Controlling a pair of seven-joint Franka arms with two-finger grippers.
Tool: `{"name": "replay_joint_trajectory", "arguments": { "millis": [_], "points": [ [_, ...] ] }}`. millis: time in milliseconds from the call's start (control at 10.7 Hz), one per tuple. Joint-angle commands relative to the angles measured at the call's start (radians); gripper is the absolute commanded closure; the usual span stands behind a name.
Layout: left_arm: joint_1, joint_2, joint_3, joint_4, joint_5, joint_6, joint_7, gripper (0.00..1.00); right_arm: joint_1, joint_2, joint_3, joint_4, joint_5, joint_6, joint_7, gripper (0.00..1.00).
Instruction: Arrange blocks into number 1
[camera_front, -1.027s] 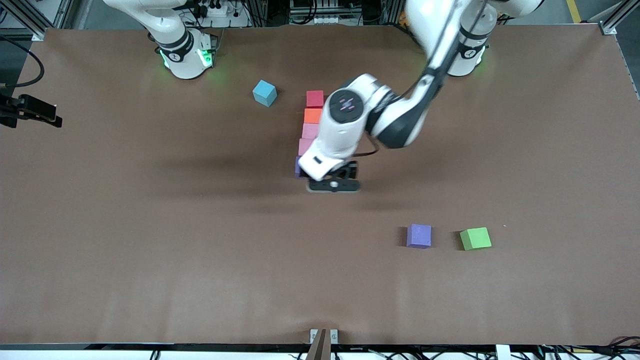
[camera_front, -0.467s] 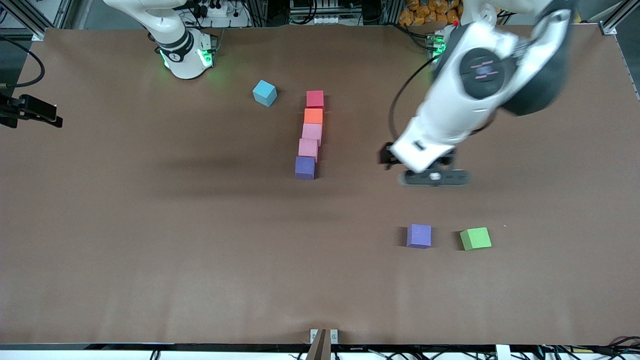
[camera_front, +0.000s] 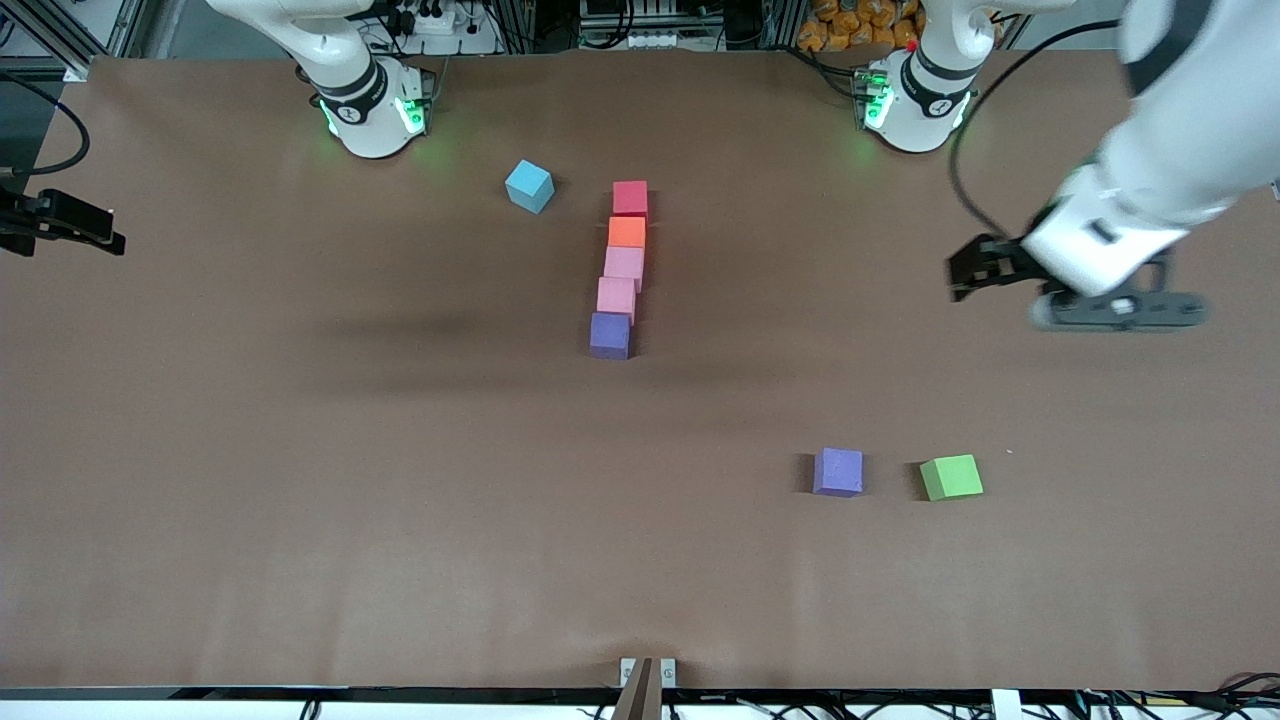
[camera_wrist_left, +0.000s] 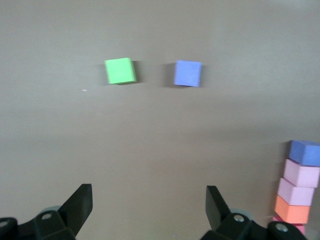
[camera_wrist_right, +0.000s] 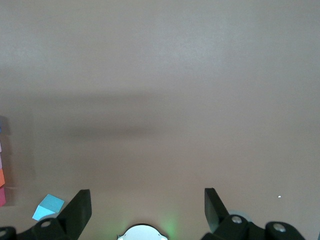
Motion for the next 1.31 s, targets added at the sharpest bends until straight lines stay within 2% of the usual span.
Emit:
{"name": "replay_joint_trajectory", "arguments": {
  "millis": [0,187,560,840,1214],
  "points": [
    [0.037,-0.054,0.020,-0.051,0.007,-0.010,0.051,0.00,-0.012,-0.005,0.009,0.002,-0.002,-0.008,-0.011,0.00],
    [0.038,-0.087,0.086,-0.078,0.014,-0.001,0.114,0.00,-0.012,-0.005,0.009,0.002,-0.003,-0.009,-0.008,0.00],
    [0.032,-0.142,0.131,-0.112,0.019,0.024,0.119,0.00,-0.013,-0.005,0.009,0.002,-0.005,-0.009,-0.011,0.00],
    [0.025,-0.157,0.137,-0.097,0.073,0.018,0.140,0.00,-0.015,-0.005,0.007,0.005,-0.003,-0.009,-0.009,0.00],
    [0.023,-0.162,0.129,-0.059,0.057,-0.030,0.138,0.00,-0.018,-0.015,0.009,0.001,-0.003,-0.005,-0.013,0.00]
  ]
}}
